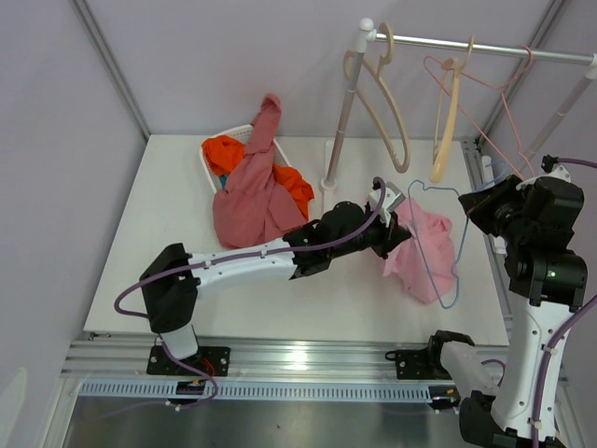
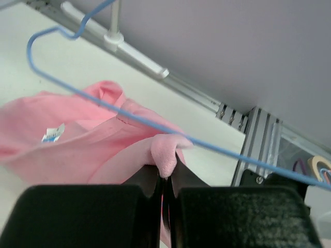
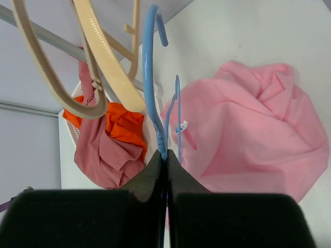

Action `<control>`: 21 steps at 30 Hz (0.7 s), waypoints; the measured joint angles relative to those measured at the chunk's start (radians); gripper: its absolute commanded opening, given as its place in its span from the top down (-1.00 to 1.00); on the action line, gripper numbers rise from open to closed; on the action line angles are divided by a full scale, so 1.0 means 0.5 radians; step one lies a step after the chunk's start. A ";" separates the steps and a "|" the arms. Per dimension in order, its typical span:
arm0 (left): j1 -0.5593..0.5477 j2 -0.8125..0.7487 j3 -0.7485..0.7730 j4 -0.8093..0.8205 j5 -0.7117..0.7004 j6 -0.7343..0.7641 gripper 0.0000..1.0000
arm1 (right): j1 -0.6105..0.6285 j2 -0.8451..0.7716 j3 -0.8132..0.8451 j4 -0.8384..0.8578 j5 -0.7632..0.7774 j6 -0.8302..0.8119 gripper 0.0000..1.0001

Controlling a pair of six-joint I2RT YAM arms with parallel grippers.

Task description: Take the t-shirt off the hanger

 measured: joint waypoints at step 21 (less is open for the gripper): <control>0.158 -0.792 -0.196 -0.703 -0.220 -0.027 0.99 | 0.002 0.255 -0.018 0.647 0.082 -0.517 1.00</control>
